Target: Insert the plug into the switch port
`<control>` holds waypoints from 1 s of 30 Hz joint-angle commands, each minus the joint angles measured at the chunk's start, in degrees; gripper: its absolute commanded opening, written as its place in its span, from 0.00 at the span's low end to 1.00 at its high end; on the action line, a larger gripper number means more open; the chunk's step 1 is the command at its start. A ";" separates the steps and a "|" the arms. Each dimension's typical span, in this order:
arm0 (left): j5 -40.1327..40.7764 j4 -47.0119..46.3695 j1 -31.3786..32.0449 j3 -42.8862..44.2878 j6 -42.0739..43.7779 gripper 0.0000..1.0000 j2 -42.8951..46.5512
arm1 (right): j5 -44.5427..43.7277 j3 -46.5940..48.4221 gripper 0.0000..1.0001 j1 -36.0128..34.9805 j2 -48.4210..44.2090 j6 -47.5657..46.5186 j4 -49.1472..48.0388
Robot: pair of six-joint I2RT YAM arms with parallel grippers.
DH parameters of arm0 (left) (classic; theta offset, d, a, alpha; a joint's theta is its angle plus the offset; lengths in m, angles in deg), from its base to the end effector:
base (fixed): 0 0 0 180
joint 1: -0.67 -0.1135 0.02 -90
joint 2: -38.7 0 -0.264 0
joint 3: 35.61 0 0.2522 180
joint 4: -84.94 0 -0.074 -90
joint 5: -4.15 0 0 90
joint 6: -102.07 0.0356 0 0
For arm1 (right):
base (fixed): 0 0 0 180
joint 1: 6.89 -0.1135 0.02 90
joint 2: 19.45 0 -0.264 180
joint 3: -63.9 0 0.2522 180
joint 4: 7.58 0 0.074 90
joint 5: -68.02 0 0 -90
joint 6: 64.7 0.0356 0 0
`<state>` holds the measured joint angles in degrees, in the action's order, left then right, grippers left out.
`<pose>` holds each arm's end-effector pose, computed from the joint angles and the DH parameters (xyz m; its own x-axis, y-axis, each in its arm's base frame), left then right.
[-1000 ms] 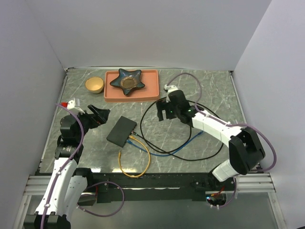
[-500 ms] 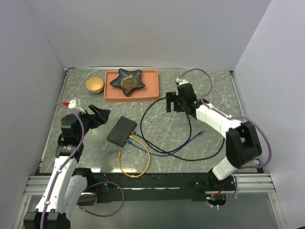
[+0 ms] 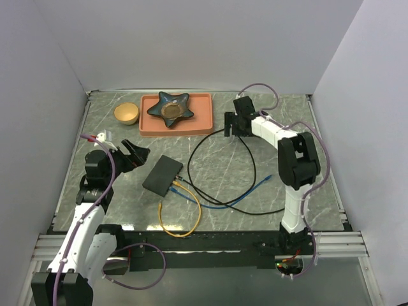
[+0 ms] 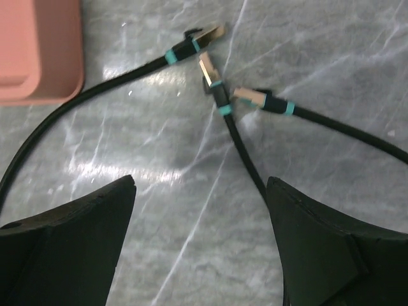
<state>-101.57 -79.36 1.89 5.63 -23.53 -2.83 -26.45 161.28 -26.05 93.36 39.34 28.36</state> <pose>0.1784 -0.0134 0.2574 -0.3874 -0.5522 -0.7382 0.0681 0.7814 -0.6203 0.4107 0.1398 0.2042 -0.7841 -0.0164 -0.6204 -0.0938 0.9913 0.0924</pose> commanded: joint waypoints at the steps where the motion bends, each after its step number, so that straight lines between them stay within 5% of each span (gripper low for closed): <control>1: -2.03 -1.49 -0.16 0.29 -0.26 0.99 -1.26 | -0.36 7.08 0.87 0.87 4.16 -0.07 4.45; 7: -2.38 -3.51 -0.25 0.47 0.09 1.00 -2.49 | 1.66 11.13 0.64 2.46 8.91 0.90 6.65; 15: -2.38 -4.22 -0.16 0.29 0.26 0.99 -2.58 | 0.96 16.05 0.52 3.34 13.92 1.51 9.38; 21: -2.55 -4.04 -0.25 0.64 0.53 0.99 -2.32 | 3.32 20.53 0.00 4.39 17.00 2.39 13.06; 30: -2.56 -3.78 -0.25 0.38 0.44 0.99 -1.79 | 1.15 11.76 0.00 6.15 4.36 4.41 6.13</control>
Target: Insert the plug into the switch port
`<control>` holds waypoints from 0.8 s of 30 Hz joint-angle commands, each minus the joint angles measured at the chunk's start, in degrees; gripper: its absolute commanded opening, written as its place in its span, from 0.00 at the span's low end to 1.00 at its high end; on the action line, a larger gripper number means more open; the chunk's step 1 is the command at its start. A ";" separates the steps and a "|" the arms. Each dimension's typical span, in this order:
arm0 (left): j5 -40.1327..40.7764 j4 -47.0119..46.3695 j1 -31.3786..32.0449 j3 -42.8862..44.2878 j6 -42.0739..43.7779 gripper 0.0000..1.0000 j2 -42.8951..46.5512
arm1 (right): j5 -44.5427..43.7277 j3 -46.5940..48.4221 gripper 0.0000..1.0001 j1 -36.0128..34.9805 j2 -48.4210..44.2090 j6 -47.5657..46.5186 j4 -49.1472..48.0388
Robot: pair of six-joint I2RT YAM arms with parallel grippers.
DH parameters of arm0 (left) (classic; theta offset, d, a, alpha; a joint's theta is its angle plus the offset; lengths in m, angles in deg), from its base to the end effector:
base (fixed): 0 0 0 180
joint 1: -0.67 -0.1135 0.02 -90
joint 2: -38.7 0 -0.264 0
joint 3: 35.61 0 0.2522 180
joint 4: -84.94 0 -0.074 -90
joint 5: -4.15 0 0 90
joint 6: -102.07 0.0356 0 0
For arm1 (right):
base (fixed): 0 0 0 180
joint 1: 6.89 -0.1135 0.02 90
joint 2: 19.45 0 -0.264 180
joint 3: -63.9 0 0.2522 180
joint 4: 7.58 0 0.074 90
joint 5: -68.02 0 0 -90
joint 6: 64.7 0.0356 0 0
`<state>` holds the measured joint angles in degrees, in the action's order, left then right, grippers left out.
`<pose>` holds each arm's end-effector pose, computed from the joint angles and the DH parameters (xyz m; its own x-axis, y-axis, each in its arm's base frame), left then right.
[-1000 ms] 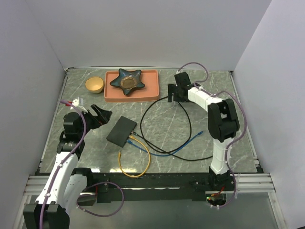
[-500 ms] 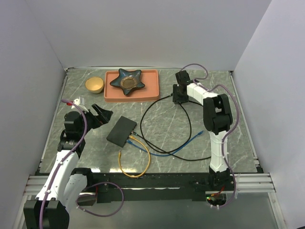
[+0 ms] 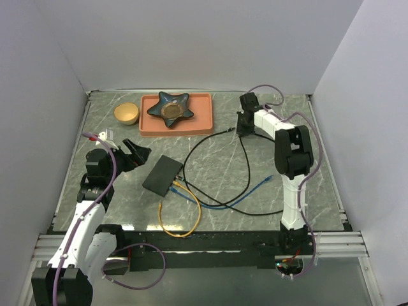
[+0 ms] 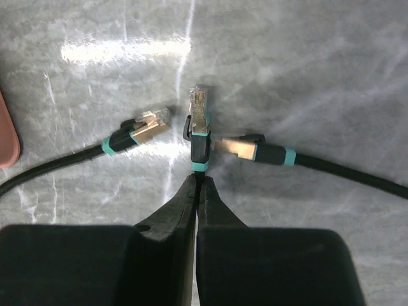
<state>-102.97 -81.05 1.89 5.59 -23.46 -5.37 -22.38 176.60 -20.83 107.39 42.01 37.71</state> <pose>0.1853 -0.0144 0.2531 -0.4117 -0.5467 -0.7291 0.0770 0.7763 -0.6257 0.4646 0.1151 0.1688 -0.8686 0.0806 -0.4888 0.0128 0.9900 0.1405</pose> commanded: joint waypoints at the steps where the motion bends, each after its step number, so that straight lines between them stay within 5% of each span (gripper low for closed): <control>1: -1.16 -1.92 -0.25 0.59 0.46 0.99 0.66 | -3.89 -4.36 0.00 0.93 -11.60 1.92 -4.18; 17: -1.33 -2.27 -0.25 0.33 0.64 1.00 -0.31 | -28.49 -25.53 0.00 -0.04 -70.57 -0.45 -20.71; 24: -1.77 -2.19 -0.25 0.16 0.28 0.99 0.13 | -24.24 -33.28 0.00 -2.06 -83.08 -3.34 -29.67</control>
<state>-103.80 -81.22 1.89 5.55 -23.48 -5.48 -48.65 146.92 -21.35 24.55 41.29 13.54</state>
